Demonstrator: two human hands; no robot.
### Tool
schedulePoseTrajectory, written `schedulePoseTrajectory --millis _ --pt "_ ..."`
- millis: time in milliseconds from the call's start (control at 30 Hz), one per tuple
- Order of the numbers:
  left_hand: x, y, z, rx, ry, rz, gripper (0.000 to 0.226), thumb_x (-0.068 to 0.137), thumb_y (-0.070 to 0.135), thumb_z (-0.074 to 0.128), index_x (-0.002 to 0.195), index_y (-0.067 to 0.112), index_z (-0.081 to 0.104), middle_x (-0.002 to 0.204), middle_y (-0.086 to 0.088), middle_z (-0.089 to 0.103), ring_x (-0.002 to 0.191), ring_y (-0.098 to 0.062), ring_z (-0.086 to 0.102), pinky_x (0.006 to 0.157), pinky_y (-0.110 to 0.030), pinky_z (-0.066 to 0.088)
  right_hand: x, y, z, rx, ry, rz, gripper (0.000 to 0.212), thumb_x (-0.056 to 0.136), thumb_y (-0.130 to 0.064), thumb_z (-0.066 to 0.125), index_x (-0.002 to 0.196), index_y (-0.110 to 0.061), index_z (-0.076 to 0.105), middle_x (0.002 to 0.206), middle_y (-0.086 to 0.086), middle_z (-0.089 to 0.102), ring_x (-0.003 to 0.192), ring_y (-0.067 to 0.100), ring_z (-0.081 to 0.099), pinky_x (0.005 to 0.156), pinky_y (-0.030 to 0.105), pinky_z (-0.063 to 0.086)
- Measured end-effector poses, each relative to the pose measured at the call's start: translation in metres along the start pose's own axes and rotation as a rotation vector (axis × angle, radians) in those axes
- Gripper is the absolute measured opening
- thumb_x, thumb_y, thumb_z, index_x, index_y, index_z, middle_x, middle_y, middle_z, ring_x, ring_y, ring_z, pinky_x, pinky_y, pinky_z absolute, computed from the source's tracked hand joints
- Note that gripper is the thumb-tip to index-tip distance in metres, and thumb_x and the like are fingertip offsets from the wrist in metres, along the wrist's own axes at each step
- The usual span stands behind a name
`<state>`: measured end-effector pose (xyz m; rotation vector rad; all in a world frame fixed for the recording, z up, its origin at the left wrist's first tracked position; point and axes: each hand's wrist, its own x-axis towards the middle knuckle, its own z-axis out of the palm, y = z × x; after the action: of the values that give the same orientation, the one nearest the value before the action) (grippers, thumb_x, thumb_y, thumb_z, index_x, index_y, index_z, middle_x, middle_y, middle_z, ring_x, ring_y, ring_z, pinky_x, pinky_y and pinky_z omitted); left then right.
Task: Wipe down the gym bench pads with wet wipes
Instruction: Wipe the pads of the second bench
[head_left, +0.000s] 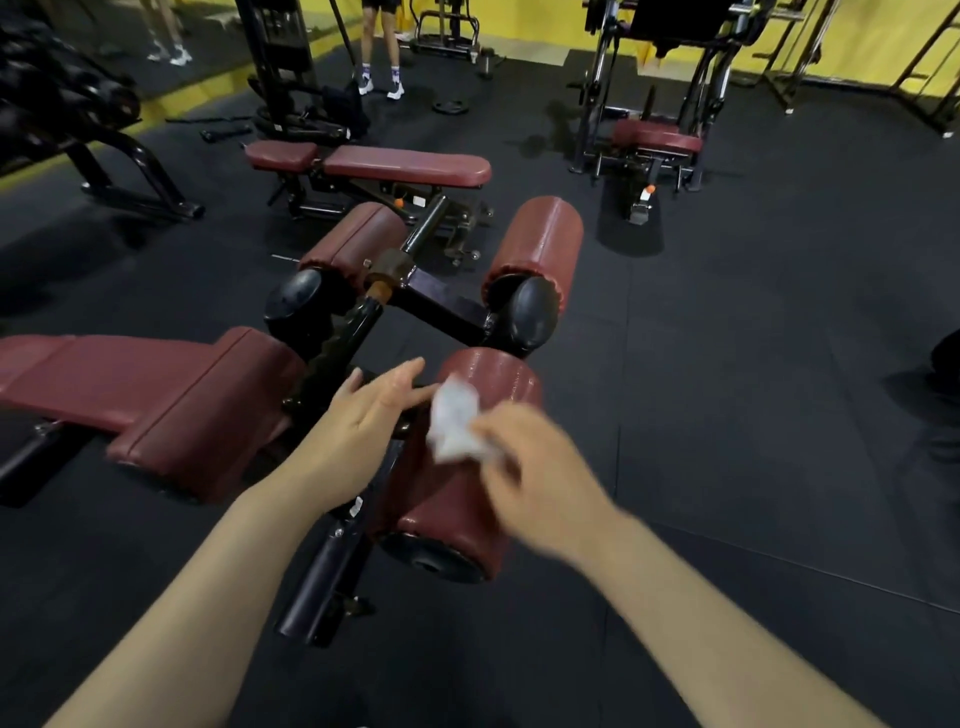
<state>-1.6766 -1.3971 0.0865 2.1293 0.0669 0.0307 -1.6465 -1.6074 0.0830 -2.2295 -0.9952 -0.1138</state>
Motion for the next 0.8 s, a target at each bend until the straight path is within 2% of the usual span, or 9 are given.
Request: schedulePoseTrajectory --millis 67,133,200,267,333,500,567,667,800 --pt "-0.004 -0.003 0.004 0.004 -0.021 0.019 0.052 0.093 0.07 0.006 0.127 0.055 0.042 0.132 0.034 0.054 0.132 0.028 0.019 0.117 -0.015 -0.001 -0.03 -0.016 0.001 0.058 -0.19 -0.223 0.028 0.075 -0.005 0.05 0.099 -0.016 0.057 0.092 -0.002 0.056 0.083 0.017 0.049 0.079 0.023 0.039" --pt "-0.005 -0.009 0.004 -0.083 -0.033 -0.013 0.052 0.1 0.064 0.014 0.129 0.049 0.054 0.129 0.038 0.054 0.128 0.027 0.029 0.112 -0.008 0.01 -0.018 -0.001 -0.009 -0.053 -0.186 -0.296 0.031 0.07 -0.004 0.049 0.098 -0.016 0.058 0.088 0.002 0.06 0.078 0.023 0.053 0.073 0.032 0.042" --pt "-0.007 -0.015 0.003 -0.125 -0.037 -0.065 0.05 0.1 0.062 0.018 0.123 0.052 0.062 0.119 0.053 0.049 0.12 0.034 0.029 0.097 0.004 0.014 0.014 0.024 -0.022 -0.169 -0.012 -0.092 0.029 0.074 0.001 0.054 0.1 -0.008 0.064 0.09 0.011 0.065 0.082 0.034 0.058 0.077 0.045 0.048" --pt "-0.008 -0.02 0.004 -0.138 -0.038 -0.107 0.048 0.101 0.063 0.018 0.124 0.057 0.059 0.116 0.057 0.046 0.117 0.037 0.027 0.094 -0.001 0.016 0.039 0.043 -0.03 -0.216 0.108 0.182 0.022 0.085 0.0 0.055 0.104 -0.006 0.066 0.095 0.01 0.064 0.091 0.034 0.057 0.086 0.047 0.044" --pt "-0.01 -0.026 0.005 -0.17 -0.046 -0.147 0.049 0.098 0.069 0.018 0.122 0.059 0.059 0.117 0.052 0.051 0.115 0.035 0.033 0.094 -0.007 0.021 0.036 0.037 -0.025 -0.135 0.134 0.234 0.017 0.089 -0.001 0.056 0.102 -0.003 0.067 0.095 0.011 0.065 0.092 0.033 0.057 0.086 0.045 0.043" --pt "-0.021 -0.027 0.009 -0.207 0.059 -0.194 0.064 0.083 0.088 0.018 0.119 0.057 0.061 0.129 0.045 0.045 0.136 0.014 0.027 0.108 -0.018 0.017 -0.038 -0.011 -0.006 0.05 -0.204 -0.413 0.028 0.071 -0.002 0.051 0.095 -0.013 0.061 0.082 0.001 0.057 0.075 0.022 0.049 0.071 0.034 0.039" --pt "-0.026 -0.021 0.009 -0.151 0.102 -0.1 0.069 0.081 0.09 0.014 0.125 0.06 0.056 0.142 0.041 0.036 0.138 0.02 0.017 0.112 -0.02 0.013 -0.025 -0.001 -0.015 -0.029 -0.247 -0.489 0.03 0.068 -0.004 0.049 0.093 -0.016 0.061 0.082 -0.001 0.058 0.075 0.022 0.049 0.07 0.035 0.038" --pt "-0.031 -0.011 0.015 -0.067 0.073 -0.059 0.059 0.082 0.087 0.012 0.125 0.069 0.047 0.13 0.056 0.032 0.132 0.027 0.017 0.113 -0.02 0.013 0.022 0.028 -0.027 -0.118 -0.013 -0.203 0.025 0.073 -0.001 0.054 0.091 -0.014 0.066 0.082 0.003 0.062 0.079 0.028 0.053 0.073 0.04 0.04" --pt "-0.03 -0.017 0.018 -0.125 0.068 -0.153 0.065 0.081 0.089 0.011 0.126 0.065 0.051 0.15 0.031 0.031 0.136 0.019 0.017 0.113 -0.027 0.009 0.047 0.045 -0.02 -0.032 0.217 0.213 0.013 0.085 0.002 0.055 0.083 -0.01 0.054 0.078 0.006 0.056 0.079 0.029 0.05 0.077 0.052 0.042"
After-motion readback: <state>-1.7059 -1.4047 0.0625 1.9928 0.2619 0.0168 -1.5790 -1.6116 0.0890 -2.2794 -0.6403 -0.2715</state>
